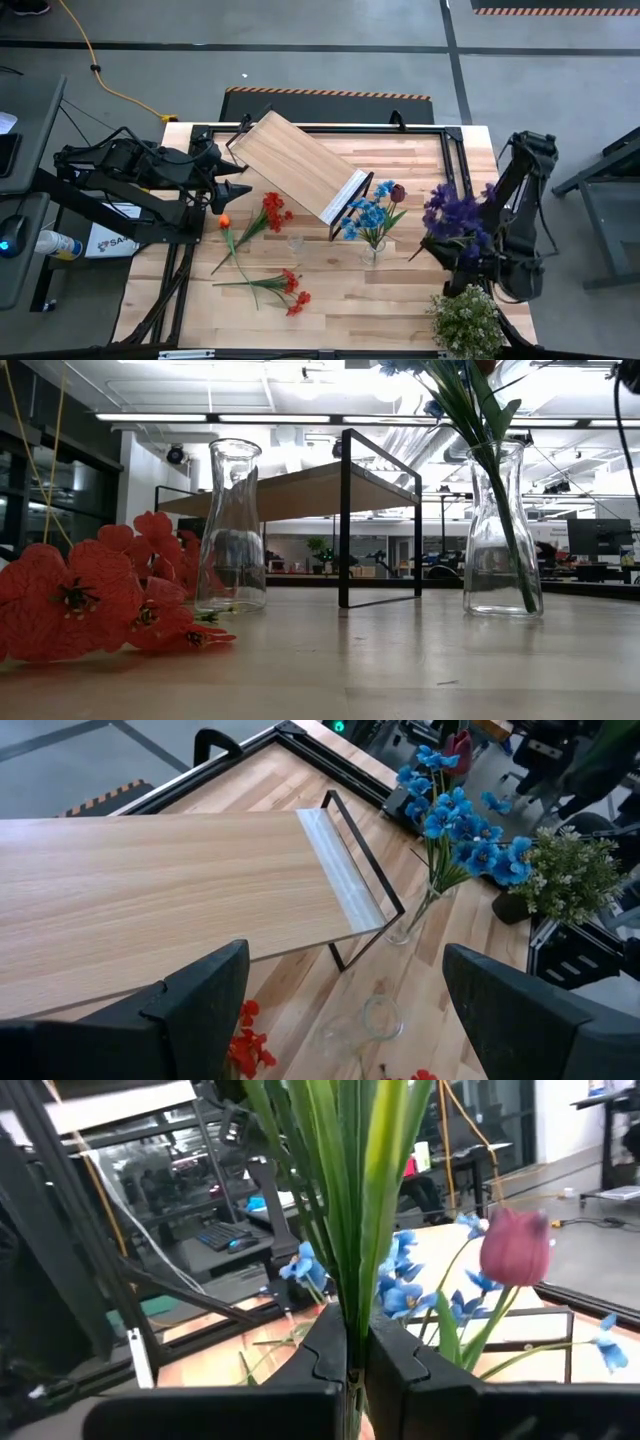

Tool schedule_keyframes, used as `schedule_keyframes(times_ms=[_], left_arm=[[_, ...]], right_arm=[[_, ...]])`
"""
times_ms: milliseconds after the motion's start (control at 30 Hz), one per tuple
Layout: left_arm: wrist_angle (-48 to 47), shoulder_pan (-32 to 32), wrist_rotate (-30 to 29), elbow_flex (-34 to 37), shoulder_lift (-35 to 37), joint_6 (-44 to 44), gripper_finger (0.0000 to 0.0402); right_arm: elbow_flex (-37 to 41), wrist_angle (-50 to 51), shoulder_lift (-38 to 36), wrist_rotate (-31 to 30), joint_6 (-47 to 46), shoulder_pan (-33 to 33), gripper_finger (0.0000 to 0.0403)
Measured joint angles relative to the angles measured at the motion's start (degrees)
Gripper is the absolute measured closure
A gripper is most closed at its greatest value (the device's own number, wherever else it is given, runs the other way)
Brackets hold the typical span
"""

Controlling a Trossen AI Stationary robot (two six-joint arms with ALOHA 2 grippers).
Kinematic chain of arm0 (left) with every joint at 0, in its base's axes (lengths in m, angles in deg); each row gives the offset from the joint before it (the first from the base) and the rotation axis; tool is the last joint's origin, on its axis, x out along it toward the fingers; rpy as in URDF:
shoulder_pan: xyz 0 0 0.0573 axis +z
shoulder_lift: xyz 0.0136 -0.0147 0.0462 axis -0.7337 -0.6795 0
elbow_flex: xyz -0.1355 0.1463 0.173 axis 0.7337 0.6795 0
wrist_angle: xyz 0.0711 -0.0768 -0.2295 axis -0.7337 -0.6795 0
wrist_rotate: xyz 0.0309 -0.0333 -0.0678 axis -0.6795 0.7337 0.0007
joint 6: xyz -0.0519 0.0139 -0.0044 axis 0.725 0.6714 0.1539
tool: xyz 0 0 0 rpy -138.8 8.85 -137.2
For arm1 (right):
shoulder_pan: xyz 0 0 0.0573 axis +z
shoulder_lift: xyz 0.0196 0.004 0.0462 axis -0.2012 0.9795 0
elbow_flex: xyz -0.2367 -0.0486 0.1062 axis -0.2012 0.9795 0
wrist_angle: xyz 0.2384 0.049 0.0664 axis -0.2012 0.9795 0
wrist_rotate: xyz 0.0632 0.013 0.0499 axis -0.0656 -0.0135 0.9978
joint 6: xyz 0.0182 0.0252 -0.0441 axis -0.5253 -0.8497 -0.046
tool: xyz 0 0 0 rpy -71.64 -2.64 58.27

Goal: Pick and place flowers into a vace then onto a shelf
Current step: Put the violet flowers into the right transparent vase

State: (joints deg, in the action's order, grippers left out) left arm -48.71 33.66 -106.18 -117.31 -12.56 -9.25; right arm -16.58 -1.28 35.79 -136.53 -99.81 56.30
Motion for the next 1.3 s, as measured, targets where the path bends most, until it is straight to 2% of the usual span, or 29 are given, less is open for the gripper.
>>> schedule_keyframes(times_ms=[200, 633, 1300], left_arm=[[0.02, 0.00, 0.00, 0.00, -0.01, 0.01, 0.0034], [0.04, -0.01, 0.15, 0.00, 0.00, 0.02, 0.0034], [0.02, 0.00, 0.17, 0.00, 0.00, -0.12, 0.0034]], right_arm=[[0.00, -4.36, 4.84, -0.09, -0.09, -5.08, 0.0397], [-0.02, -4.49, 10.01, -0.07, -2.44, -16.32, 0.0397], [-0.07, -4.22, 13.42, -0.04, -3.58, -17.43, 0.0397]])
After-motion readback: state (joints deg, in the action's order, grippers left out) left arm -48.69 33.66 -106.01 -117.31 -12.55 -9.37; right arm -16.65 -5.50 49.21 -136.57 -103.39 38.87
